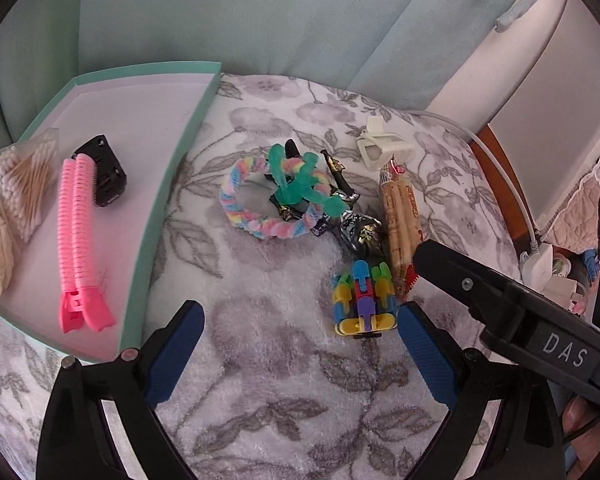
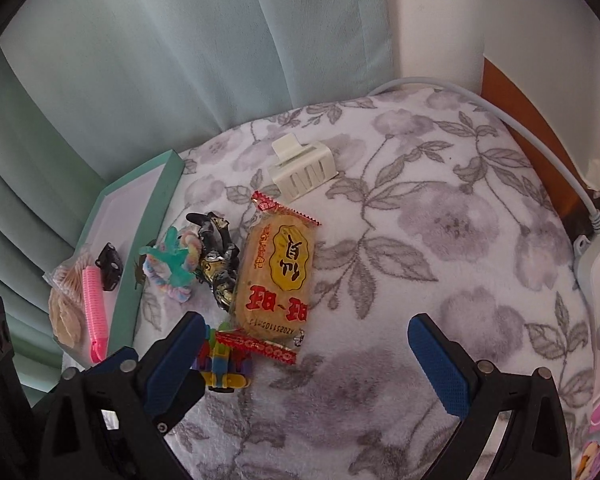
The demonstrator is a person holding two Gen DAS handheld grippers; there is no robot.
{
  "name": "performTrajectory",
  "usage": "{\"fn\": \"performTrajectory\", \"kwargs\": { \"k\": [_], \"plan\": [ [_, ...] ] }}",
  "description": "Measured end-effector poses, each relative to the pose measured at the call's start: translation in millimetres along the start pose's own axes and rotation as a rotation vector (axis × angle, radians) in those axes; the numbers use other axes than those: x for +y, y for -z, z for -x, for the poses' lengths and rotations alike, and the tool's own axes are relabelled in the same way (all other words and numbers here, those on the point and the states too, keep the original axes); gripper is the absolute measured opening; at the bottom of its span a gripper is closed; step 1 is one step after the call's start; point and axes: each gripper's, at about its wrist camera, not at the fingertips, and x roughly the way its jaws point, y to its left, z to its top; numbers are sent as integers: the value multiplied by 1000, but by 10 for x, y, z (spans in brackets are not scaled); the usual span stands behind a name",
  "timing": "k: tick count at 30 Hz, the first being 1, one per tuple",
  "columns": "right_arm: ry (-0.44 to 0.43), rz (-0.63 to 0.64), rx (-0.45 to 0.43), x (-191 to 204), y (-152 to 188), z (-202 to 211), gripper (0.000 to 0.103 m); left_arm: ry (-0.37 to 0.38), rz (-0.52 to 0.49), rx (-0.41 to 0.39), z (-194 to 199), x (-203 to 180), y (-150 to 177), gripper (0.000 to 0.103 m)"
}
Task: Organize objects
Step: 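Grasp the colorful block toy with left tool while right tool grasps the breadstick snack bag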
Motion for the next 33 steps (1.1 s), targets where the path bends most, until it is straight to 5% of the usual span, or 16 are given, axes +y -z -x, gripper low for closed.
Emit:
{"fn": "performTrajectory", "kwargs": {
  "k": [15,23,27,33],
  "plan": [
    [-62,0,8,-17,-71,-274,79,63,-8,13,-212,-155,-20,82],
    [-91,-25,-14,-61,-74,-264,55,105,-8,19,-254,-220,-25,66],
    [-67,-27,-12,-85,-63,-248,32,122,-10,20,-252,-225,-24,57],
    [-88,-81,-5,-240,-26,-269,29,120,-9,24,-287,-240,-33,48]
  ]
}}
